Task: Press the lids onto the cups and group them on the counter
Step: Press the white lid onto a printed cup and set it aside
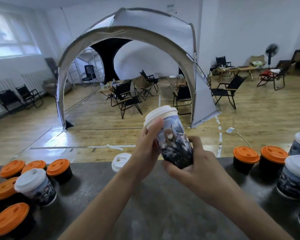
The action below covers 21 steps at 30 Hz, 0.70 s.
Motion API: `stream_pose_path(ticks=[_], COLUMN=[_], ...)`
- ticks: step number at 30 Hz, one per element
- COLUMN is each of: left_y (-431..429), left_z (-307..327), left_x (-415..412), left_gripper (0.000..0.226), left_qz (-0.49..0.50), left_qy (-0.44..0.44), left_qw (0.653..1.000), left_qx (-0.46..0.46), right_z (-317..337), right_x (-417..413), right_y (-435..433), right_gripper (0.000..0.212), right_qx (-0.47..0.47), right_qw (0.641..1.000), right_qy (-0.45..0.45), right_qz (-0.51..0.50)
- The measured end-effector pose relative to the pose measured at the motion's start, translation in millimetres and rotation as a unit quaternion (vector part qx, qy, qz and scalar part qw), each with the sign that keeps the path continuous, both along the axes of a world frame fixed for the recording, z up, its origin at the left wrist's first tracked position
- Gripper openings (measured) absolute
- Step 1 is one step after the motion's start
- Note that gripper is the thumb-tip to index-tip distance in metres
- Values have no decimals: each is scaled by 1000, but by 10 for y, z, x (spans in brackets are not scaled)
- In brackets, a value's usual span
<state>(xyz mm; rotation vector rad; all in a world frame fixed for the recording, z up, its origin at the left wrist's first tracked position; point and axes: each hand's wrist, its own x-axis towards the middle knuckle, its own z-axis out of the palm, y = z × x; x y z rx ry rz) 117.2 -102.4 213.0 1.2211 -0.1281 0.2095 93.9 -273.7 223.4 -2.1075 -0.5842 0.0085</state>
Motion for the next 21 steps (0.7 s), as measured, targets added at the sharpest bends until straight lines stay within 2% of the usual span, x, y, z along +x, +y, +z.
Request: stream_pose_path(ticks=[2, 6, 8, 11, 14, 16, 18, 20, 21], left_y=[-20, 0, 23, 5, 6, 16, 21, 33, 36], left_z=[33, 76, 88, 132, 114, 95, 90, 101, 107], left_x=[-14, -64, -95, -118, -111, -149, -212, -250, -250], left_gripper=[100, 104, 94, 67, 66, 69, 81, 85, 84], left_qz=[-3, -9, -14, -21, -3, -6, -52, -66, -52], left_qy=[6, 1, 7, 15, 25, 35, 57, 56, 52], left_qw=[1000, 1000, 999, 996, 996, 997, 993, 991, 993], left_qx=[-11, -21, -29, -84, -90, -74, -85, -98, -93], right_z=[26, 27, 54, 69, 51, 41, 65, 98, 95], right_x=[-44, -117, -147, -163, -195, -214, -204, -169, -153], right_y=[42, 99, 85, 80, 113, 118, 129, 145, 152], right_gripper=[58, 61, 68, 78, 75, 64, 58, 64, 67], right_qx=[-24, -36, -73, -117, -141, -120, -24, 96, 136], right_qw=[998, 996, 989, 981, 980, 988, 998, 970, 955], right_qy=[-59, -81, -116, -142, -128, -79, 54, 208, 242], right_qz=[-18, -34, -55, -64, -64, -53, 3, 78, 102])
